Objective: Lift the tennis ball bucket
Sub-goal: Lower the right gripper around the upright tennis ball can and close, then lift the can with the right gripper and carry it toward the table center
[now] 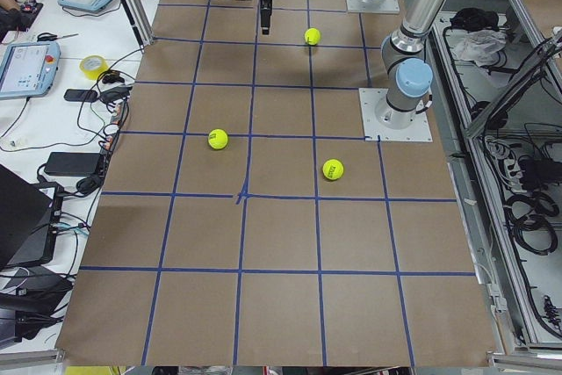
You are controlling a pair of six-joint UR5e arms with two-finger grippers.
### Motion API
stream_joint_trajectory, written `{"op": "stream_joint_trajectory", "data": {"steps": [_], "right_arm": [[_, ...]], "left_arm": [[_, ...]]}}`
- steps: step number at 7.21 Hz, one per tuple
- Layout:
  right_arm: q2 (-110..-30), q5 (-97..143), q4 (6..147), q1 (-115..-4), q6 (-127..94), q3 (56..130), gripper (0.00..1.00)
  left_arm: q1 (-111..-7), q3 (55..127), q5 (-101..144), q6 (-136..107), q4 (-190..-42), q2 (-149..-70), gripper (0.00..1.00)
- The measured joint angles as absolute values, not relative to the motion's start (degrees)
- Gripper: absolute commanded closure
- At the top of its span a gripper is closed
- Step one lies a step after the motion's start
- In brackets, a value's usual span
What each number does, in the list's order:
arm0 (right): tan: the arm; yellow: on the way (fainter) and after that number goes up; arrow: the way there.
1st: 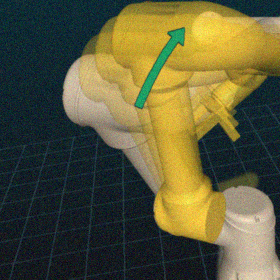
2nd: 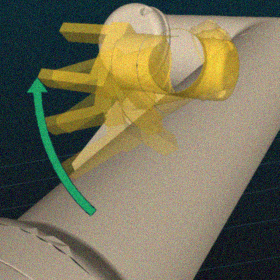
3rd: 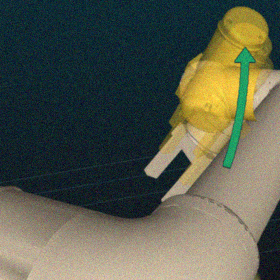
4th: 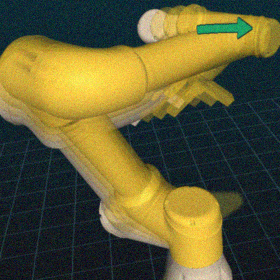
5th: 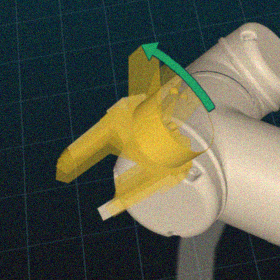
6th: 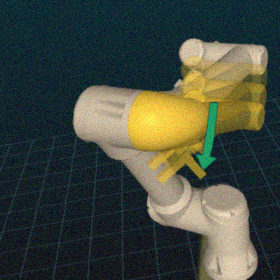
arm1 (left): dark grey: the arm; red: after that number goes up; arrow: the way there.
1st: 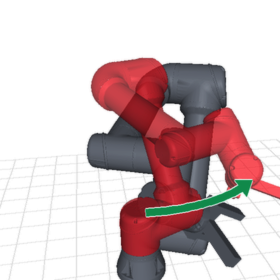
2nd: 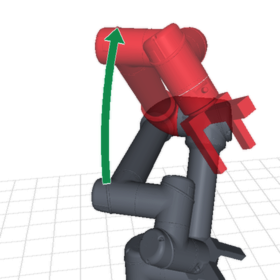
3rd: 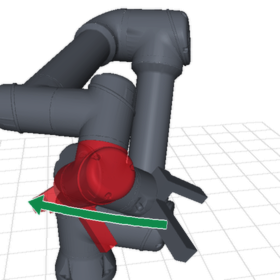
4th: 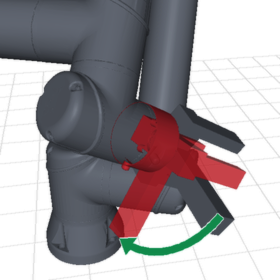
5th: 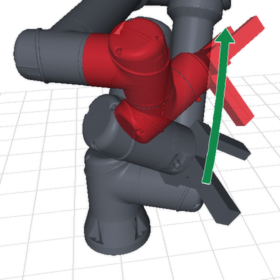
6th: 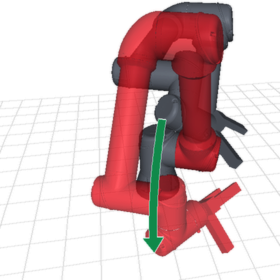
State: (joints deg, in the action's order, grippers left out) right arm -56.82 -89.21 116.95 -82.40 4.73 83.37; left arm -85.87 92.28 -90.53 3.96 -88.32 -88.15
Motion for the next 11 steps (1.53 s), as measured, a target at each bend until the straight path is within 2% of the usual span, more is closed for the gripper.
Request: {"op": "stream_joint_trajectory", "data": {"steps": [6,8,11], "right_arm": [[-52.5,-89.3,117.7,-82.5,5.2,84.3,0.03],[-52.3,-89.2,117.7,-82.6,5.5,84.4,0.18],[-52.1,-89.2,117.6,-82.7,5.7,84.4,0.17]], "left_arm": [[-85.9,92.3,-90.6,4.0,-88.4,-88.2,0.0],[-85.9,92.3,-90.5,4.0,-88.3,-88.2,0.0],[-85.8,92.3,-90.5,4.0,-88.3,-88.2,0.0]]}}
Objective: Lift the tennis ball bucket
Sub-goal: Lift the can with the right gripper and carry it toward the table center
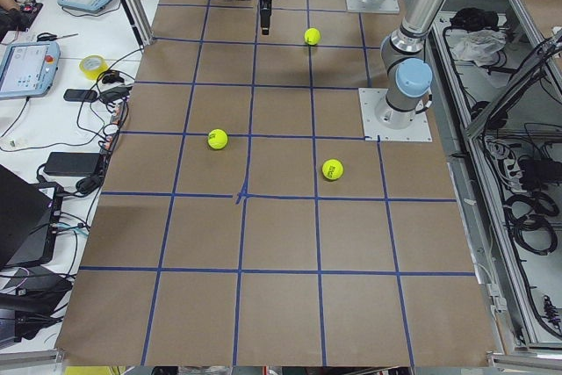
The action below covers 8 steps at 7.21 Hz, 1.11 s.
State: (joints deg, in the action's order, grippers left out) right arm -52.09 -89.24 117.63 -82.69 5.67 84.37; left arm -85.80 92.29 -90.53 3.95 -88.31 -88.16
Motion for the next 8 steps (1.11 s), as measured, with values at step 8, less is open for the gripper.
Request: {"op": "stream_joint_trajectory", "data": {"steps": [8], "right_arm": [[-53.2,-89.1,117.4,-83.7,6.5,83.9,0.23]], "left_arm": [[-85.8,92.3,-90.5,4.0,-88.2,-88.2,0.0]]}}
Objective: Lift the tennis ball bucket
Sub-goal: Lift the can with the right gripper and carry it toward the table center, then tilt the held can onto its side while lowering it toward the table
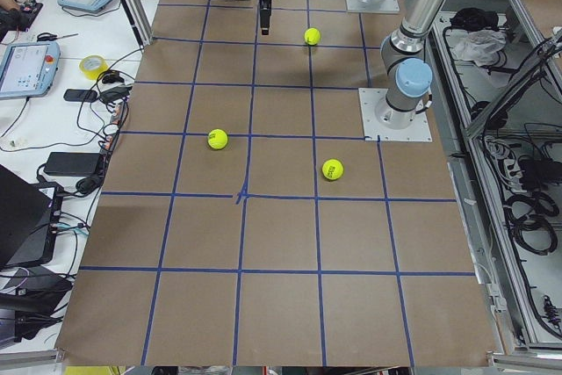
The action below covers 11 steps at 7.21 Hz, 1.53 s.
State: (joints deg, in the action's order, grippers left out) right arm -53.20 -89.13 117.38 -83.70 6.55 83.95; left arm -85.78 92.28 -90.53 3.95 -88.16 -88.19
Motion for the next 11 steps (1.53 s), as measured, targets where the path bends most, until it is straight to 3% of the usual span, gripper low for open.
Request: {"op": "stream_joint_trajectory", "data": {"steps": [3,11], "right_arm": [[-58.1,-89.2,116.7,-90.8,8.5,84.2,0.24],[-62.1,-86.2,117.7,-108.1,44.4,87.1,0.23]], "left_arm": [[-85.8,92.3,-90.5,4.0,-88.1,-88.2,0.0],[-85.9,92.3,-90.5,4.0,-88.0,-88.2,0.0]]}}
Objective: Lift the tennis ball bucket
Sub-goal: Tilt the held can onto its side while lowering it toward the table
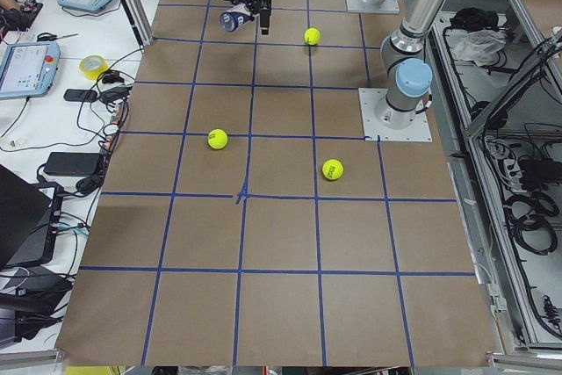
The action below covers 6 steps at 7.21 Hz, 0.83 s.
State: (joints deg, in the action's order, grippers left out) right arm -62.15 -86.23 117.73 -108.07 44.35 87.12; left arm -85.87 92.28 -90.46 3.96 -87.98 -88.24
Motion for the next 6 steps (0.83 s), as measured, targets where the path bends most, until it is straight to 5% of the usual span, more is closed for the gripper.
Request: {"op": "stream_joint_trajectory", "data": {"steps": [6], "right_arm": [[-58.3,-90.6,126.2,-115.2,62.5,87.3,0.17]], "left_arm": [[-81.5,91.4,-90.0,8.1,-88.4,-88.0,0.0]]}}
